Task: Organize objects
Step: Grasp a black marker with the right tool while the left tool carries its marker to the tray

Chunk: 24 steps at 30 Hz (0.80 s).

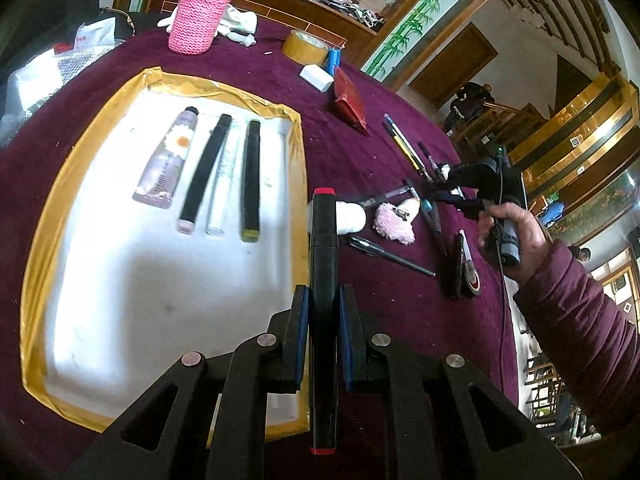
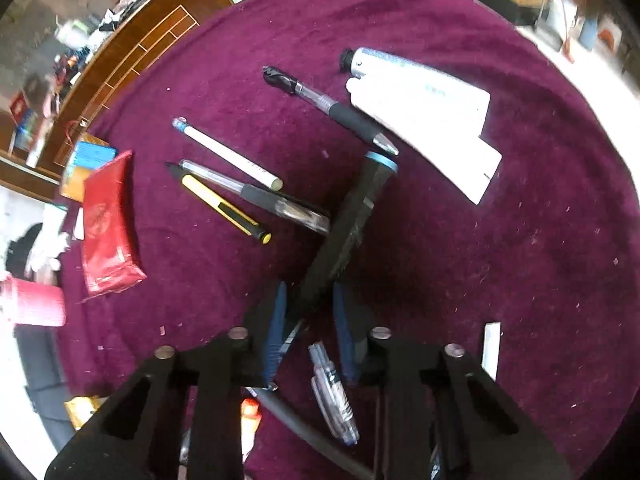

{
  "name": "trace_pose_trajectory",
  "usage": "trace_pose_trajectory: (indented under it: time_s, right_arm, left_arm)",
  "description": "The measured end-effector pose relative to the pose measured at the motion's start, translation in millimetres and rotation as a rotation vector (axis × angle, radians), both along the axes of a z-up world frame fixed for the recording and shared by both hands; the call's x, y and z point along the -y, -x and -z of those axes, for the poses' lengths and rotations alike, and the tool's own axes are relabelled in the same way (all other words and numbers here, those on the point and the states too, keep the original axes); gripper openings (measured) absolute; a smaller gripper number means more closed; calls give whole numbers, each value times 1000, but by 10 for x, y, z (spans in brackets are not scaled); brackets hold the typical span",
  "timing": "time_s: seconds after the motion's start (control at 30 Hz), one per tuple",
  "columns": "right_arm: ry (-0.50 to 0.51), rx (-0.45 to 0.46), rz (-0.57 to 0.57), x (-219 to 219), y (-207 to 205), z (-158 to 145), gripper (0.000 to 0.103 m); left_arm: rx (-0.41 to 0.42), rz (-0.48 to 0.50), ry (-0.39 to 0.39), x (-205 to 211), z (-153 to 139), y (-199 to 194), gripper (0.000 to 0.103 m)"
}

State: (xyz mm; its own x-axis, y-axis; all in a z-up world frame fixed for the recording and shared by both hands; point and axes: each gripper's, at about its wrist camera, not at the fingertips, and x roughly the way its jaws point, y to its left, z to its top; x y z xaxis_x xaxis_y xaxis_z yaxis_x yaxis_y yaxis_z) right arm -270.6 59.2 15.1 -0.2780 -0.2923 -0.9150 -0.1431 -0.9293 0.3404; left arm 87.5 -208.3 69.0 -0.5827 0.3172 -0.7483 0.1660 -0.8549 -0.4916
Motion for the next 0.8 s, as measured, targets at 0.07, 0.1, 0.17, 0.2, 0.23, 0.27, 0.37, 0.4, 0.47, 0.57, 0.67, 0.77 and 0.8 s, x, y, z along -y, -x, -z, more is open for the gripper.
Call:
trace_pose_trajectory:
  time_s: [0.07,0.1,0.17,0.2,0.23,0.27,0.37,0.4,0.47,0.57,0.67,0.77,0.8]
  right_arm:
    - [12,18,-16,49,0,26,15]
    - [7,22,4,63,-6,22,15]
    - [0,18,36,87,6,20,16]
    - [-36,3,33,137,19,7,16]
    - [-101,-13,3,229,31,-13,16]
    - [-152,-22,-27,306,33,-24,17]
    - [-221,-45,-118,478,-15,-41,13]
    - [-158,-33,-116,443,-55,-45,12]
    - [-96,-45,-117,375,-140,-96,12]
    - [-21,-82,-150,303,-346,-256,12]
    - [64,-102,-188,291,-572,-419,12]
    - [152,-104,-245,468,-787,-541,12]
    - [173,-105,-281,599,-867,-580,12]
  left_arm:
    - [1,9,2,49,-9,11,11]
    - [-1,15,5,64,-17,13,11]
    - [-4,25,11,80,-32,7,11]
    - [-5,30,14,85,-36,-4,11]
    - [-5,33,16,91,-35,-19,11]
    - [-4,34,17,104,-27,-38,11]
    - [-2,19,20,186,-5,-90,11]
    - [-1,10,24,227,-4,-107,11]
    - [-2,-7,37,316,-13,-117,11]
    - [-10,-37,62,478,-48,-115,11]
    - [-11,-65,95,639,-78,-69,11]
    - [4,-69,154,787,-70,57,11]
    - [12,-67,174,841,-56,138,11]
